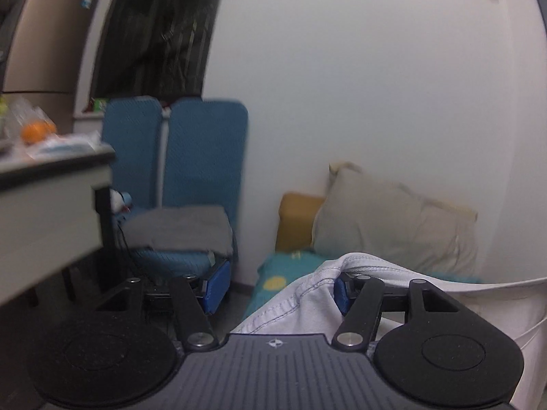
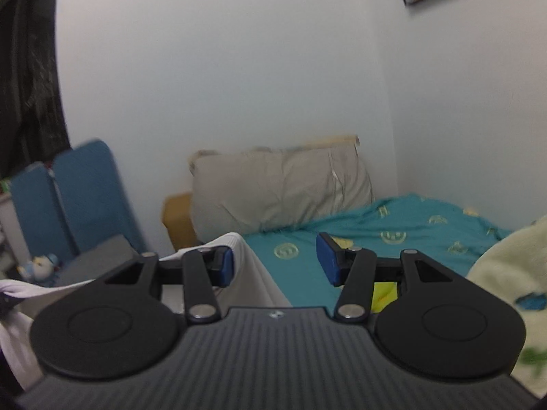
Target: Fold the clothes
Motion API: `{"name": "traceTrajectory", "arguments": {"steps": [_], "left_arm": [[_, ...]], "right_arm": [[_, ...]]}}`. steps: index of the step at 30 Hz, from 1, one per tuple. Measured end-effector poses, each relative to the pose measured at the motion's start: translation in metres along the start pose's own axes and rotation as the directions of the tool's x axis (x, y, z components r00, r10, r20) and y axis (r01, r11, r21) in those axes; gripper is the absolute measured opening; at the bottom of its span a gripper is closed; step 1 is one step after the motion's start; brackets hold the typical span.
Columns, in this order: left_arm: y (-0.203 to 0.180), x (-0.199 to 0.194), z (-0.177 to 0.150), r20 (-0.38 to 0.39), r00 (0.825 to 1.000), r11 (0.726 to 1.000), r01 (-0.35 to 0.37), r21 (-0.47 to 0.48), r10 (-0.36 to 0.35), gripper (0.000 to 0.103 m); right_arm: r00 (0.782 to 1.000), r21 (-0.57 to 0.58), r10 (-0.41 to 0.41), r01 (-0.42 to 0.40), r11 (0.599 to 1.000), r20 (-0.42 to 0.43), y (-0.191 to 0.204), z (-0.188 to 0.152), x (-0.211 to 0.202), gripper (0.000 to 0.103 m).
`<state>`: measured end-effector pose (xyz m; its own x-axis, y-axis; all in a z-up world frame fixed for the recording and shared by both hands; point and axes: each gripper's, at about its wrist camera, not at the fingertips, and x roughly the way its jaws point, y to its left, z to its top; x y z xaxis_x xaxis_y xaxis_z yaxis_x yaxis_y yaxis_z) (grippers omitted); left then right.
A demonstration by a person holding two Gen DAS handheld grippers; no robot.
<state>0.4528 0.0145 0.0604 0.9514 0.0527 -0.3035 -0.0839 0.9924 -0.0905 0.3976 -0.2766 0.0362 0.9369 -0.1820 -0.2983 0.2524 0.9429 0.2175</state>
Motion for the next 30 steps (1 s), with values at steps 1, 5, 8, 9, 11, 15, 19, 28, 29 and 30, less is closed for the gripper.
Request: {"name": "traceTrajectory", "arguments": {"steps": [1, 5, 8, 9, 11, 15, 19, 28, 29, 30], "left_arm": [[-0.003, 0.029, -0.019, -0.018, 1.0, 1.0, 0.0, 0.015, 0.001, 0.063], [-0.009, 0.125, -0.093, -0.112, 0.994, 0.998, 0.018, 0.053, -0.012, 0.063], [-0.011, 0.181, -0.14, -0.221, 0.975, 0.995, 0.051, 0.086, -0.031, 0.064], [-0.012, 0.197, -0.154, -0.269, 0.962, 0.994, 0.065, 0.092, -0.038, 0.066], [-0.018, 0.224, -0.177, -0.409, 0.911, 0.988, 0.112, 0.104, -0.061, 0.079], [-0.016, 0.242, -0.185, -0.518, 0.842, 0.97, 0.229, 0.084, -0.154, 0.092], [-0.011, 0.218, -0.163, -0.5, 0.842, 0.958, 0.276, 0.075, -0.203, 0.1], [0.026, 0.041, -0.112, -0.29, 0.931, 0.963, 0.256, 0.081, -0.223, 0.101], [0.035, 0.016, -0.11, -0.261, 0.941, 0.967, 0.243, 0.077, -0.216, 0.101], [0.042, -0.01, -0.11, -0.243, 0.945, 0.967, 0.243, 0.082, -0.217, 0.101]], "right_arm": [[1.0, 0.001, -0.007, 0.007, 1.0, -0.016, -0.004, -0.016, 0.026, 0.052], [0.995, -0.004, -0.027, 0.026, 1.0, -0.099, -0.016, -0.083, 0.121, 0.052], [0.976, -0.023, -0.031, 0.027, 0.999, -0.215, -0.023, -0.127, 0.176, 0.052], [0.961, -0.019, -0.011, 0.006, 1.0, -0.276, -0.027, -0.137, 0.193, 0.052], [0.902, 0.022, 0.072, -0.07, 0.997, -0.426, -0.035, -0.153, 0.224, 0.053], [0.794, 0.075, 0.228, -0.226, 0.971, -0.563, -0.03, -0.163, 0.247, 0.073], [0.836, 0.069, 0.229, -0.225, 0.972, -0.498, -0.02, -0.147, 0.228, 0.073], [0.938, 0.003, 0.216, -0.224, 0.975, -0.27, -0.003, -0.106, 0.072, 0.073], [0.941, -0.003, 0.224, -0.232, 0.973, -0.253, -0.002, -0.106, 0.047, 0.073], [0.943, -0.008, 0.232, -0.241, 0.971, -0.237, -0.001, -0.105, 0.022, 0.073]]}}
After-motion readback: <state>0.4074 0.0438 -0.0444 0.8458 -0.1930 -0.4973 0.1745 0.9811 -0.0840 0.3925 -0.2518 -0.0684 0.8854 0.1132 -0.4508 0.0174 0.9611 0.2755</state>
